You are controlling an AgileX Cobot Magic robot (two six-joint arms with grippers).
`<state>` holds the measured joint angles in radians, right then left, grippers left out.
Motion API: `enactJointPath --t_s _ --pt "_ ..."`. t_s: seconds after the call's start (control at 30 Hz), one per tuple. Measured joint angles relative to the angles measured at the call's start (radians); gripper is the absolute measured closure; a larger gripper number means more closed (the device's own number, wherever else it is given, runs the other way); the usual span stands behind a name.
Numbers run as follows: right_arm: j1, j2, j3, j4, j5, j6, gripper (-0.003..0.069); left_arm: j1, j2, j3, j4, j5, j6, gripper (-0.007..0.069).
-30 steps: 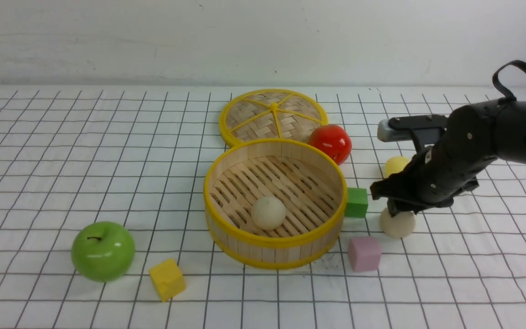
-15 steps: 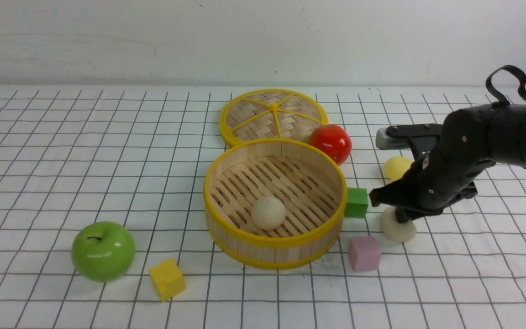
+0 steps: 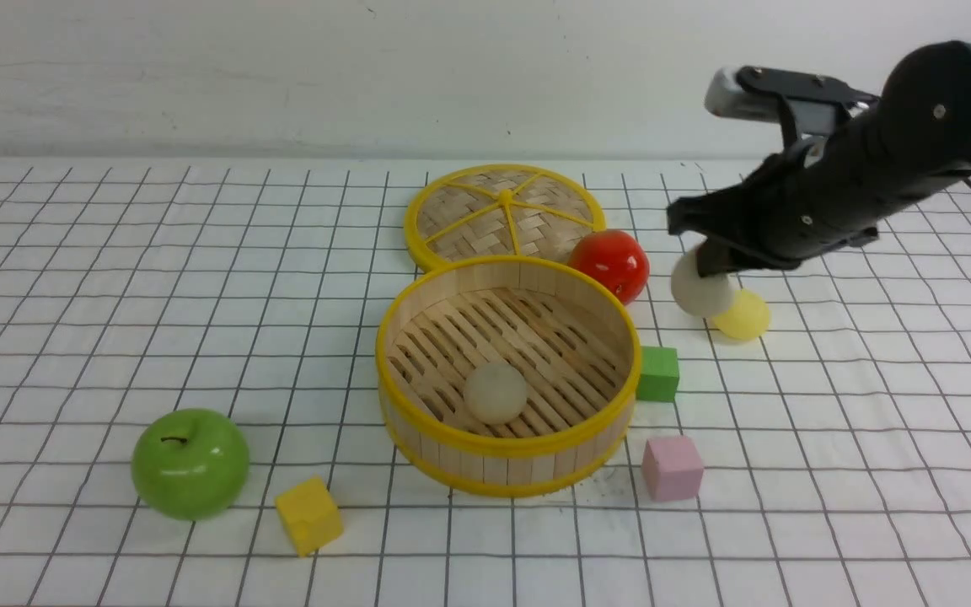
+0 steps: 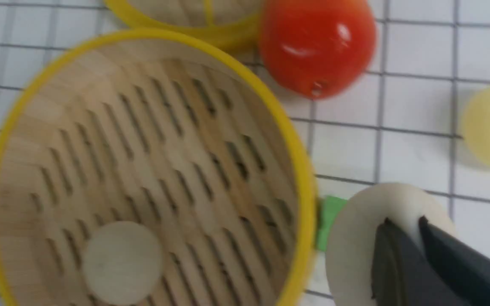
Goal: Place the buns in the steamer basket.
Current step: Use the right arm to put the steamed stuffed bun into the steamer
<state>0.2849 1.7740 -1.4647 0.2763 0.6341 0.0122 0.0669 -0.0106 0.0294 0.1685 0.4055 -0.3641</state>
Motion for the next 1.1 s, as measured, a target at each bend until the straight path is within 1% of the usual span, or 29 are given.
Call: enactJointPath --t_s 0.13,0.2,0.3,0.47,0.6,0.67,0.77,0.8,0.83,0.87,0.9,0.93,1.0,1.03,1.07,1.1 --pt "0.057 0.026 0.0 0.09 -0.033 -0.084 0.0645 0.0 0.0 0.0 0.0 0.0 0.0 0.0552" --pt "0.076 0.052 0.0 0.109 -0.043 -0.099 0.0645 0.0 0.0 0.0 0.0 0.0 0.0 0.0552" --pt "0.09 0.097 0.0 0.115 -0.045 -0.109 0.0645 0.0 0.0 0.0 0.0 0.0 0.0 0.055" --pt "0.094 0.169 0.0 0.164 -0.048 -0.11 0.0644 0.0 0.0 0.0 0.0 0.0 0.0 0.0544" --pt "0.094 0.193 0.0 0.168 -0.053 -0.11 0.0617 0.0 0.0 0.0 0.0 0.0 0.0 0.0541" --pt "0.094 0.194 0.0 0.168 -0.055 -0.11 0.0582 0.0 0.0 0.0 0.0 0.0 0.0 0.0538" --pt "0.094 0.194 -0.001 0.168 -0.064 -0.11 0.0482 0.0 0.0 0.0 0.0 0.0 0.0 0.0535" --pt "0.094 0.194 -0.001 0.168 -0.064 -0.11 0.0466 0.0 0.0 0.0 0.0 0.0 0.0 0.0535" --pt "0.094 0.194 -0.001 0.176 -0.064 -0.11 0.0404 0.0 0.0 0.0 0.0 0.0 0.0 0.0533" --pt "0.094 0.194 -0.001 0.179 -0.064 -0.11 0.0386 0.0 0.0 0.0 0.0 0.0 0.0 0.0533" --pt "0.094 0.193 -0.001 0.187 -0.063 -0.11 0.0342 0.0 0.0 0.0 0.0 0.0 0.0 0.0533" --pt "0.094 0.19 -0.001 0.196 -0.06 -0.11 0.0267 0.0 0.0 0.0 0.0 0.0 0.0 0.0533" --pt "0.094 0.176 -0.001 0.198 -0.057 -0.115 0.02 0.0 0.0 0.0 0.0 0.0 0.0 0.0532" --pt "0.094 0.176 -0.001 0.198 -0.057 -0.115 0.0195 0.0 0.0 0.0 0.0 0.0 0.0 0.0532" --pt "0.092 0.158 -0.001 0.193 -0.057 -0.129 0.0162 0.0 0.0 0.0 0.0 0.0 0.0 0.053" --pt "0.092 0.158 -0.001 0.192 -0.057 -0.131 0.0158 0.0 0.0 0.0 0.0 0.0 0.0 0.0529"
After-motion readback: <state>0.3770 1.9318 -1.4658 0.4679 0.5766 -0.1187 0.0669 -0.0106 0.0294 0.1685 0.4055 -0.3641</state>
